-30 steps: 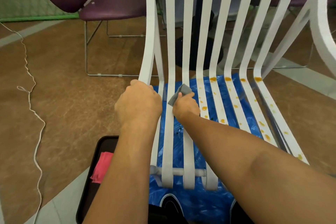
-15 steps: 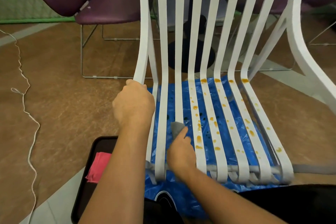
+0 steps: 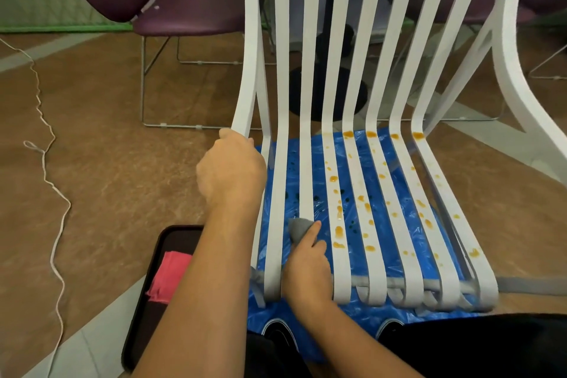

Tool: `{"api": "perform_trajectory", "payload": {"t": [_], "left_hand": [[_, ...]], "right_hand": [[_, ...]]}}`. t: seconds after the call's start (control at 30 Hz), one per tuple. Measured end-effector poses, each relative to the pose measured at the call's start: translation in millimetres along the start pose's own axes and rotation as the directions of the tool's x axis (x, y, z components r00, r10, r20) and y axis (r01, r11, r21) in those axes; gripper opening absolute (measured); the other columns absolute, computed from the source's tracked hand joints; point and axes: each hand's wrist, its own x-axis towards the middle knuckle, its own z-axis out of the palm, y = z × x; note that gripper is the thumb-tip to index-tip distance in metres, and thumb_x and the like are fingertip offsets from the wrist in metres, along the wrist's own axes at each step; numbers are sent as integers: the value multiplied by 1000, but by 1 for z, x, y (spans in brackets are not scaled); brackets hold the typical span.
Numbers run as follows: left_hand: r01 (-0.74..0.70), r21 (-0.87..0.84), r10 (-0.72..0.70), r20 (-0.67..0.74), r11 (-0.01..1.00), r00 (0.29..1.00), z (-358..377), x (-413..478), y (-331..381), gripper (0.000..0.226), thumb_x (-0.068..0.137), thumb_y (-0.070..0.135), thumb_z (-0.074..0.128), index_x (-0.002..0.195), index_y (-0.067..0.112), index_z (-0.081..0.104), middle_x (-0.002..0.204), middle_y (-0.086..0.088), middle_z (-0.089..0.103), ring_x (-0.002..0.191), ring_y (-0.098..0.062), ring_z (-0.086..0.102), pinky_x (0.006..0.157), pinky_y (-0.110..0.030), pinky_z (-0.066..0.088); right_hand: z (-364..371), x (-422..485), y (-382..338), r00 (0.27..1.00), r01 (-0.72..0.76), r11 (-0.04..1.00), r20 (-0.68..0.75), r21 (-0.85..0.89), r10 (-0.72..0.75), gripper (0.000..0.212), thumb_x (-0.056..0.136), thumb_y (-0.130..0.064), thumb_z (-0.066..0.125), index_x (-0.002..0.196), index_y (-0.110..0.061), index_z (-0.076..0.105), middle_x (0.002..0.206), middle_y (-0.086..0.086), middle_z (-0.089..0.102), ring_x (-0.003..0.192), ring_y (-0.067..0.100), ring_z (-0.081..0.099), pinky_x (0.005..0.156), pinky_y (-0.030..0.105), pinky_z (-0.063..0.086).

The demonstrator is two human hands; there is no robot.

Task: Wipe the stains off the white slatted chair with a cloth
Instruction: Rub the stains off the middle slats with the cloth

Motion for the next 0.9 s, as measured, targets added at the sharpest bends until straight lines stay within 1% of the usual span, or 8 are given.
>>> {"api": "perform_trajectory", "payload": {"t": [0.1,0.23,0.47,0.53,0.67,0.73,0.83,0.9], "left_hand": [[19,-15,-19,17,1000,1000,-1,2,-1,39,106,42,41,123,9,49,118,-14,66,102,-33,67,65,-37,38],[20,-41,-18,44,999,999,0,5,-3,39,106,42,42,124,8,49,118,-13,65,100,-31,66,67,-37,39],[-6,-4,6,-19,1000,1000,5,5,-2,36,107,41,38,115,9,50,106,-11,68,86,-28,65,62,-35,41],[-8,-1,8,-21,1000,1000,5,6,-2,34,108,41,37,113,10,49,104,-9,67,77,-25,58,62,-35,41],[11,-16,-10,20,1000,1000,5,10,-1,28,108,41,37,108,13,43,107,-8,66,76,-21,47,64,-35,38],[23,-27,-22,48,999,999,5,12,0,26,108,41,37,102,16,35,110,-8,65,79,-20,46,67,-35,38],[41,-22,-39,68,999,997,5,14,1,26,108,42,37,102,17,32,112,-8,66,80,-20,46,67,-36,39],[47,-18,-46,73,999,996,4,14,2,26,108,42,37,102,17,31,112,-8,65,80,-19,46,66,-36,37]], "right_hand": [[-8,41,-15,999,32,999,42,24,-33,98,93,-11,61,154,-6,-16,131,20,43,85,22,58,72,34,55],[-22,109,-43,997,-22,1000,68,8,21,105,90,-11,66,153,-4,-17,135,22,40,100,29,61,79,40,55],[-39,200,-79,986,155,885,122,-439,-112,85,95,-21,59,153,5,3,156,34,8,122,33,50,91,32,52],[-43,222,-85,988,140,913,110,-382,-106,83,96,-21,56,155,1,1,156,33,8,124,36,48,94,35,49],[-44,256,-91,996,62,996,52,70,-66,72,96,-16,39,154,-5,-1,150,31,25,134,47,34,109,54,33],[-42,267,-93,997,68,995,25,75,-70,75,96,-16,42,154,-4,-4,147,31,31,130,45,40,108,53,37],[-41,271,-101,999,31,995,35,-96,-28,105,89,-18,68,153,-2,-13,137,27,43,115,33,57,98,43,51],[-39,272,-101,999,27,996,36,-89,-24,98,92,-19,62,153,-1,-12,140,30,39,121,38,53,102,46,47]]}}
